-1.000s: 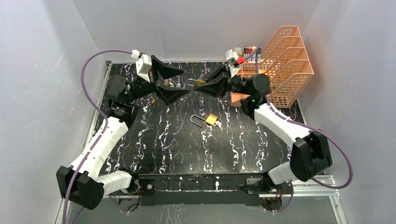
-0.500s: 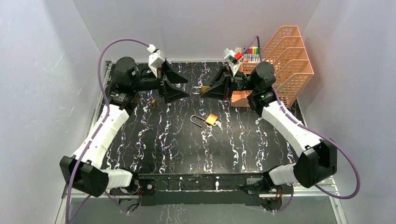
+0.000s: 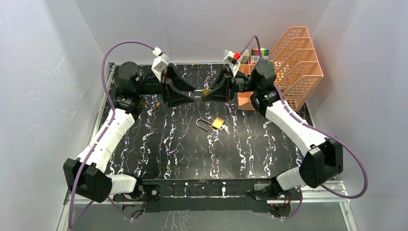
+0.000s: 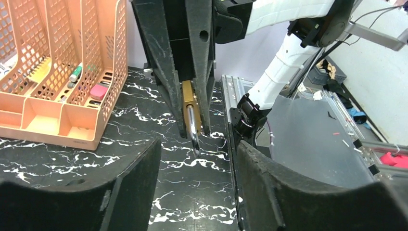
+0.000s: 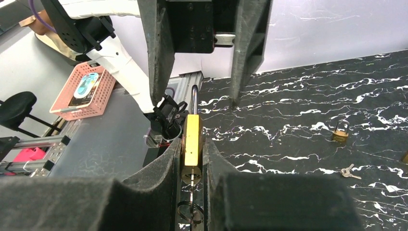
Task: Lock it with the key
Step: Lock the lock.
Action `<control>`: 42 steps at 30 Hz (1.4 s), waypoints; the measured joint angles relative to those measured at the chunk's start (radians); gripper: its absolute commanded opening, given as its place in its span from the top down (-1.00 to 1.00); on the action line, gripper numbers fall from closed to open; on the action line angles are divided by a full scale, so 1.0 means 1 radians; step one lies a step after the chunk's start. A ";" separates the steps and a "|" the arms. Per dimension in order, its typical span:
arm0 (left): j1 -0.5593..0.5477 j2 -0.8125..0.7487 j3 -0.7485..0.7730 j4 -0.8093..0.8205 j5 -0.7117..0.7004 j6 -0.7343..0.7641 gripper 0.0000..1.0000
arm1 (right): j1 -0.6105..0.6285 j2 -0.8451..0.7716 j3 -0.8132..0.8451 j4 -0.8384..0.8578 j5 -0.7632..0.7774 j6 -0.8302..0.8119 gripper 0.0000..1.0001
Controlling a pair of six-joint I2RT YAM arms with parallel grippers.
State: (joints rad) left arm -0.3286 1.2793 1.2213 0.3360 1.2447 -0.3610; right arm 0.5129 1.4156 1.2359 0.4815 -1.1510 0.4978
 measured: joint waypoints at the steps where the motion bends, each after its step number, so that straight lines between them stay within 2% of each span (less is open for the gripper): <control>1: 0.000 0.000 0.000 0.014 0.007 -0.009 0.17 | 0.000 0.000 0.000 -0.008 0.000 -0.003 1.00; 5: 0.000 0.000 0.000 0.032 0.018 -0.022 0.17 | 0.000 0.001 0.004 -0.019 0.000 -0.008 1.00; 6: 0.000 0.000 0.000 0.035 0.020 -0.025 0.24 | 0.000 0.002 0.006 -0.020 0.001 -0.009 1.00; 8: 0.000 0.001 -0.001 0.053 0.020 -0.040 0.55 | 0.004 0.006 0.014 -0.022 0.003 -0.011 1.00; 10: 0.000 0.001 -0.005 0.068 0.020 -0.046 0.77 | 0.007 0.014 0.022 -0.023 0.004 -0.012 1.00; 13: 0.002 0.001 -0.020 0.080 0.011 -0.049 0.72 | 0.015 0.025 0.028 -0.025 0.000 -0.013 1.00; 15: 0.005 0.003 -0.033 0.082 0.009 -0.050 0.98 | 0.021 0.035 0.035 -0.026 0.001 -0.013 1.00; 19: 0.009 0.009 -0.044 0.085 0.008 -0.055 1.00 | 0.027 0.049 0.043 -0.035 -0.001 -0.016 1.00; 20: 0.010 0.009 -0.045 0.086 0.008 -0.055 1.00 | 0.027 0.050 0.044 -0.039 -0.001 -0.017 0.91; 22: 0.010 0.009 -0.049 0.090 0.008 -0.055 1.00 | 0.027 0.051 0.047 -0.052 -0.001 -0.024 0.43; 23: 0.011 0.009 -0.050 0.092 0.008 -0.056 1.00 | 0.027 0.051 0.050 -0.061 -0.002 -0.028 0.29; 25: 0.010 0.009 -0.051 0.096 0.008 -0.057 1.00 | 0.027 0.051 0.052 -0.069 -0.004 -0.034 0.14; 29: 0.006 0.008 -0.058 0.103 0.011 -0.060 1.00 | 0.032 0.050 0.053 -0.091 0.001 -0.067 0.02; 37: 0.005 -0.004 -0.068 0.071 -0.008 -0.027 1.00 | 0.033 0.042 0.059 -0.132 0.032 -0.106 -0.08; 38: 0.005 -0.008 -0.068 0.062 -0.011 -0.020 1.00 | 0.033 0.040 0.059 -0.132 0.036 -0.106 -0.03; 40: 0.006 -0.018 -0.068 0.047 -0.018 -0.007 1.00 | 0.032 0.034 0.059 -0.131 0.047 -0.107 0.24; 42: 0.009 -0.028 -0.068 0.040 -0.029 0.003 1.00 | 0.032 0.026 0.059 -0.129 0.054 -0.109 0.34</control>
State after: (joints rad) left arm -0.3194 1.2513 1.1530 0.3764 1.2161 -0.3580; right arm 0.5453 1.4416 1.2953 0.3529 -1.0967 0.3885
